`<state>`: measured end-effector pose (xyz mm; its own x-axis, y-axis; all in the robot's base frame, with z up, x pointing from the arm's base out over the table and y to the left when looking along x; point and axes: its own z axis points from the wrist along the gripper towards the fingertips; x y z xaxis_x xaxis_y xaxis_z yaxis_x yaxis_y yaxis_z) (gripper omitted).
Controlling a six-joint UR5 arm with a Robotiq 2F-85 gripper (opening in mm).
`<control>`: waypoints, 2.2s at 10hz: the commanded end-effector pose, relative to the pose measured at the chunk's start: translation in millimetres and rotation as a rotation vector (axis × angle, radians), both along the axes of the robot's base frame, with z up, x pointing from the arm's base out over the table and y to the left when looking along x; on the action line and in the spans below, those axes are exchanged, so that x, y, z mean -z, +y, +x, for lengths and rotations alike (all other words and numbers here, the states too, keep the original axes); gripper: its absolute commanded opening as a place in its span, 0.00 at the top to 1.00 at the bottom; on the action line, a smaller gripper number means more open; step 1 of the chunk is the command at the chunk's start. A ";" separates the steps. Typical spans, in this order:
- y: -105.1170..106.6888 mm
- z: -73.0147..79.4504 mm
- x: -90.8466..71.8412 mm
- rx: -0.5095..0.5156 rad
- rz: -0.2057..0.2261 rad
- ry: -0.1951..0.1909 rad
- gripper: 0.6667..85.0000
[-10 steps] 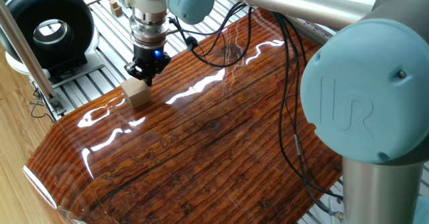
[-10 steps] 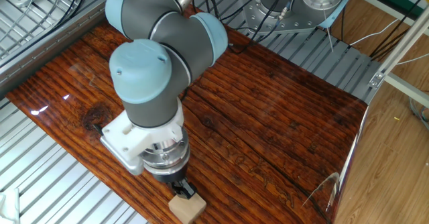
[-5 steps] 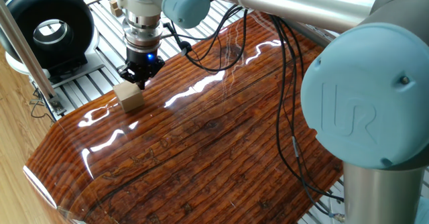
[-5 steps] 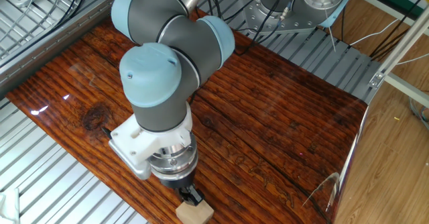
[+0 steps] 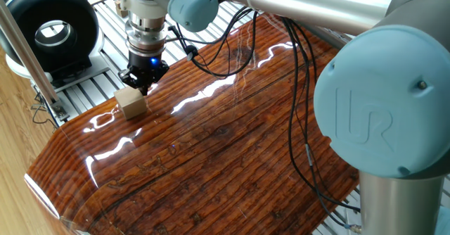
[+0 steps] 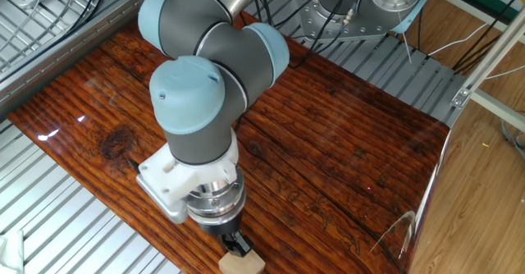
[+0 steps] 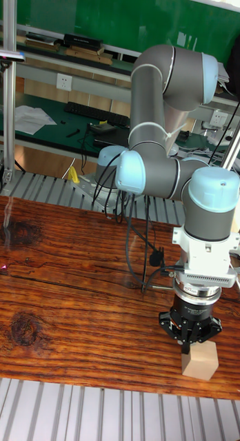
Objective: Use the gripper to push the small block from left to right
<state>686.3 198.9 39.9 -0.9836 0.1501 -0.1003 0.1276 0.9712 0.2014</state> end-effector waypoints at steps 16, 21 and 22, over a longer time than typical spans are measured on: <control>10.3 14.9 -1.4 -0.046 -0.008 -0.046 1.00; -29.0 10.9 2.2 -0.094 -0.149 -0.029 1.00; -25.2 9.7 0.7 -0.097 -0.130 -0.024 1.00</control>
